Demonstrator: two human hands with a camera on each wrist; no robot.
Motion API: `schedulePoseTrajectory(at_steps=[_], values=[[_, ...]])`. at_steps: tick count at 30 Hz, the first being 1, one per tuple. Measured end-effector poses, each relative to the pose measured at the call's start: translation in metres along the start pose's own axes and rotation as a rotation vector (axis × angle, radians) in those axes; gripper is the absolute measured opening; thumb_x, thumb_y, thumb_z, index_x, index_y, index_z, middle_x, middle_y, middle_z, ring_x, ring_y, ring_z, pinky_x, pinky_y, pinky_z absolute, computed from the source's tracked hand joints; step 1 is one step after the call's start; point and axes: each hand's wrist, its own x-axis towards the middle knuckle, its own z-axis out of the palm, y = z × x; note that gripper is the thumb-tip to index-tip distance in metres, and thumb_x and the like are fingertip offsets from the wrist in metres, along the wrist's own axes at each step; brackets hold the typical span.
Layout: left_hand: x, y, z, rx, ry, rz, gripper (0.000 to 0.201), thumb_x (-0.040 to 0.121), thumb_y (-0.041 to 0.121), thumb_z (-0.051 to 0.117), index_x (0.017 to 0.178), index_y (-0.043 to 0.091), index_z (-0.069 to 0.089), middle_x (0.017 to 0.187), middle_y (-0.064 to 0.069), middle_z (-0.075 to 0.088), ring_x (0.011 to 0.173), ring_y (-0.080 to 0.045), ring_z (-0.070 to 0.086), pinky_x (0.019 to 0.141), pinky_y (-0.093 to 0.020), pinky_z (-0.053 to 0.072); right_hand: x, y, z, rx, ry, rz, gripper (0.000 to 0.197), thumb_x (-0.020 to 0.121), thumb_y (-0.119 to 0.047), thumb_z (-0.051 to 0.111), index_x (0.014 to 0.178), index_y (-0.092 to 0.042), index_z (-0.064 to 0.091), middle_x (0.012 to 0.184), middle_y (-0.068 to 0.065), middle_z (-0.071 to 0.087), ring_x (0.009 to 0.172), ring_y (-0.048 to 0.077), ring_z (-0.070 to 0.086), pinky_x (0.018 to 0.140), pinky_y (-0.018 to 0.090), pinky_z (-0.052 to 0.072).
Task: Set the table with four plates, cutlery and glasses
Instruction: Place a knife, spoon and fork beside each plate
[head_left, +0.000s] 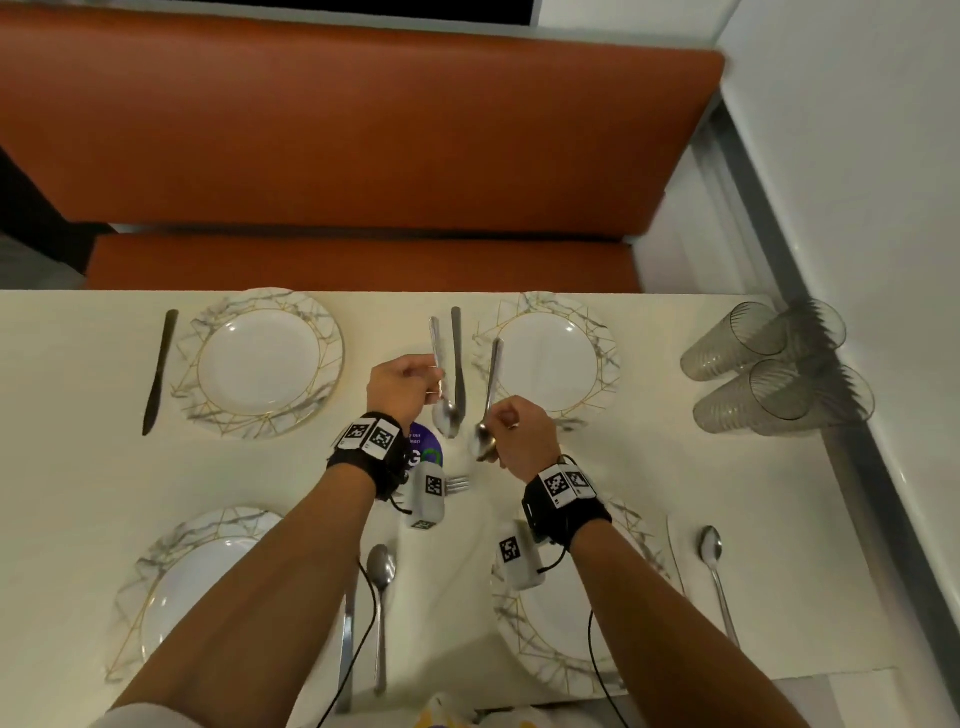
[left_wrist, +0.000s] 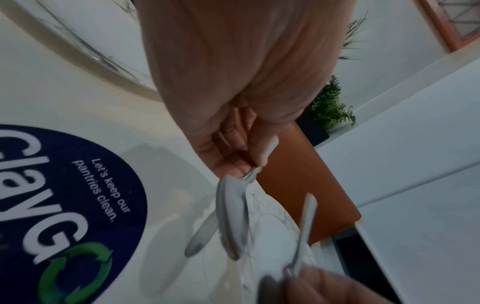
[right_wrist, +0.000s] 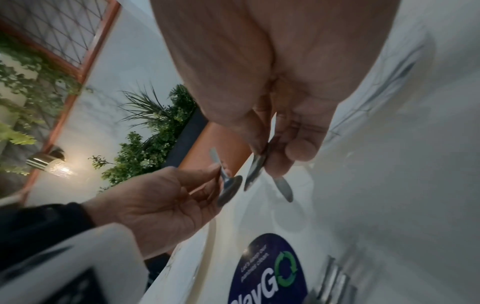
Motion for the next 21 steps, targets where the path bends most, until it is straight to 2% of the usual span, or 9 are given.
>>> schedulePoseTrajectory(at_steps=[2,4,8,10,12,15,18,21], values=[[0.019,0.001,0.001,0.049,0.024,-0.027,0.011,0.089,0.002,0.076,0.096,0.010,0.077,0.094,-0.018,0.079,0.070,-0.021,0.068,0.066,-0.029,0.063,0.001,0.009,-0.004,-0.029,-0.012,-0.010,0.007,0.095,-0.014,0.064,0.098,-0.008,0.065,0.091,0.011,0.072,0.053,0.017,0.066,0.041,0.017,0.045],[0.037,0.002,0.003,0.130,0.053,-0.032,0.014,0.088,0.004,0.077,0.085,0.017,0.076,0.088,-0.015,0.079,0.068,-0.023,0.069,0.072,-0.033,0.065,0.001,0.018,-0.006,-0.023,-0.024,-0.010,0.008,0.095,-0.013,0.064,0.100,-0.007,0.066,0.093,0.010,0.072,0.056,0.015,0.066,0.043,0.016,0.046],[0.067,0.005,0.008,0.302,0.078,-0.034,0.012,0.088,0.008,0.076,0.083,0.018,0.078,0.088,-0.011,0.080,0.074,-0.025,0.074,0.081,-0.035,0.064,0.002,0.032,-0.011,-0.020,-0.012,-0.003,0.007,0.096,-0.015,0.064,0.100,-0.009,0.066,0.093,0.008,0.071,0.060,0.015,0.066,0.046,0.016,0.047],[0.080,0.003,0.011,0.391,0.055,-0.021,0.023,0.088,0.009,0.076,0.072,0.025,0.075,0.087,-0.007,0.080,0.081,-0.025,0.076,0.084,-0.036,0.064,0.003,0.038,-0.012,-0.057,0.006,0.007,0.007,0.095,-0.016,0.065,0.099,-0.012,0.068,0.089,0.006,0.072,0.060,0.013,0.064,0.049,0.016,0.047],[0.088,0.002,0.014,0.440,0.050,-0.016,0.032,0.088,0.006,0.074,0.064,0.027,0.073,0.082,-0.003,0.079,0.083,-0.025,0.077,0.084,-0.038,0.065,0.005,0.041,-0.012,-0.080,0.019,0.012,0.007,0.093,-0.019,0.065,0.098,-0.015,0.069,0.089,0.003,0.072,0.062,0.013,0.064,0.053,0.019,0.049],[0.092,0.002,0.018,0.475,0.055,-0.004,0.030,0.088,0.004,0.074,0.065,0.023,0.073,0.079,-0.003,0.079,0.079,-0.022,0.077,0.082,-0.035,0.065,0.005,0.041,-0.012,-0.075,0.027,0.023,0.009,0.093,-0.018,0.066,0.099,-0.014,0.070,0.091,0.003,0.072,0.061,0.013,0.064,0.051,0.018,0.049],[0.095,0.000,0.020,0.470,0.063,-0.006,0.027,0.089,0.003,0.073,0.066,0.018,0.073,0.077,-0.006,0.079,0.077,-0.025,0.078,0.080,-0.039,0.065,0.006,0.038,-0.011,-0.053,0.024,0.008,0.009,0.094,-0.015,0.065,0.100,-0.010,0.069,0.091,0.007,0.071,0.056,0.009,0.062,0.045,0.015,0.046],[0.098,-0.002,0.019,0.491,0.051,-0.007,0.031,0.089,0.003,0.072,0.063,0.019,0.071,0.080,-0.007,0.079,0.079,-0.026,0.078,0.081,-0.040,0.065,0.007,0.035,-0.011,-0.044,0.019,0.004,0.006,0.094,-0.015,0.065,0.097,-0.011,0.068,0.090,0.008,0.071,0.053,0.006,0.061,0.045,0.015,0.046]])
